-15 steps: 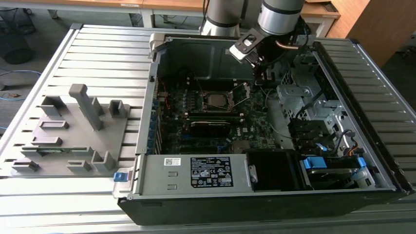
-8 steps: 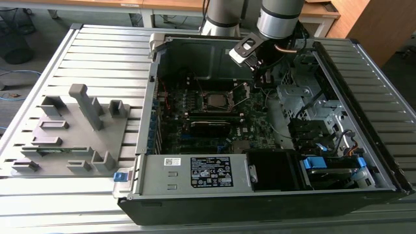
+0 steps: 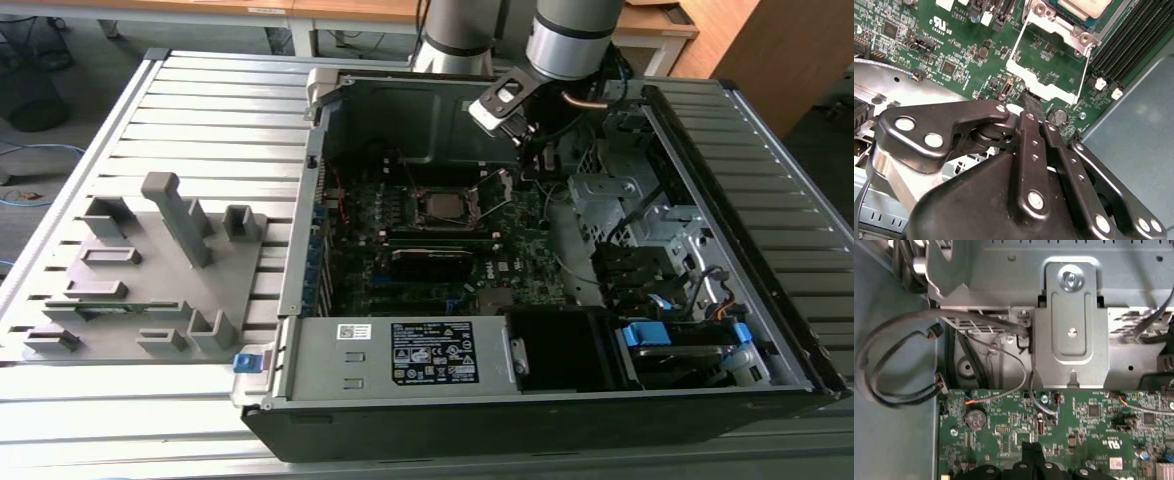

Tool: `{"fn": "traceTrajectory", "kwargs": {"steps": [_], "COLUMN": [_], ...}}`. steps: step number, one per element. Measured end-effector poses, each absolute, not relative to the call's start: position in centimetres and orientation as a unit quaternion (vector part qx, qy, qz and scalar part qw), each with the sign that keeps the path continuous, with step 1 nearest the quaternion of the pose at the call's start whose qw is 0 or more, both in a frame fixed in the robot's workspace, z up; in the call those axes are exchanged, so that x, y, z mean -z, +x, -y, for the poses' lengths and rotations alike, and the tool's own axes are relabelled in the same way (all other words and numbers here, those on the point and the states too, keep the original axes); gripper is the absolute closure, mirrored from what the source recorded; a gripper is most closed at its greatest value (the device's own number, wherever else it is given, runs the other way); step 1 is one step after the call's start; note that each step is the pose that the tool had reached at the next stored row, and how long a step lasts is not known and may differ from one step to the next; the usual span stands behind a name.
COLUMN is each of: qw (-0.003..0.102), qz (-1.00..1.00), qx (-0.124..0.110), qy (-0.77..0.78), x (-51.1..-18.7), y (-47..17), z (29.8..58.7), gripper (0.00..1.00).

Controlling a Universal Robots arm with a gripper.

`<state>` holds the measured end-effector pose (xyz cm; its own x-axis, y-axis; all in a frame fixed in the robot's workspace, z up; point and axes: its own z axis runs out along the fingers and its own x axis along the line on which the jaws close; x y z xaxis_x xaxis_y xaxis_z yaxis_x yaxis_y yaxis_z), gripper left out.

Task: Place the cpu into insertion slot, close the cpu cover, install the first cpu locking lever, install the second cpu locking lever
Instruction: 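Close the cpu cover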

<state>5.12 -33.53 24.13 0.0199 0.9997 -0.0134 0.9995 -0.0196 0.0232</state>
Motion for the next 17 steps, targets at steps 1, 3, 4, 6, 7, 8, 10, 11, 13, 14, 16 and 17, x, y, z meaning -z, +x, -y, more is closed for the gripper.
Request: {"fn": "traceTrajectory", "kwargs": {"steps": [1, 3, 4, 6, 7, 8, 10, 11, 13, 14, 16, 17], "qw": [0.013, 0.013, 0.013, 0.013, 0.013, 0.013, 0.014, 0.014, 0.015, 0.015, 0.015, 0.015], "qz": [-0.7, -0.7, -0.7, -0.7, -0.7, -0.7, -0.7, -0.7, -0.7, -0.7, -0.7, -0.7], "qx": [-0.003, -0.003, -0.003, -0.003, -0.003, -0.004, -0.004, -0.005, -0.005, -0.005, -0.005, -0.005], "qy": [0.714, 0.714, 0.714, 0.714, 0.714, 0.714, 0.714, 0.714, 0.714, 0.714, 0.714, 0.714], "x": [-24.1, -24.1, -24.1, -24.0, -24.0, -24.0, -24.0, -24.0, -23.9, -23.9, -23.9, -23.9], "y": [5.0, 4.5, 4.3, 3.7, 3.3, 2.9, 2.0, 1.6, 0.7, 0.4, -0.1, -0.2], "z": [33.5, 33.5, 33.5, 33.5, 33.5, 33.5, 33.5, 33.5, 33.5, 33.5, 33.5, 33.5], "gripper": [0.89, 0.89, 0.89, 0.89, 0.89, 0.89, 0.89, 0.89, 0.89, 0.89, 0.89, 0.89]}}
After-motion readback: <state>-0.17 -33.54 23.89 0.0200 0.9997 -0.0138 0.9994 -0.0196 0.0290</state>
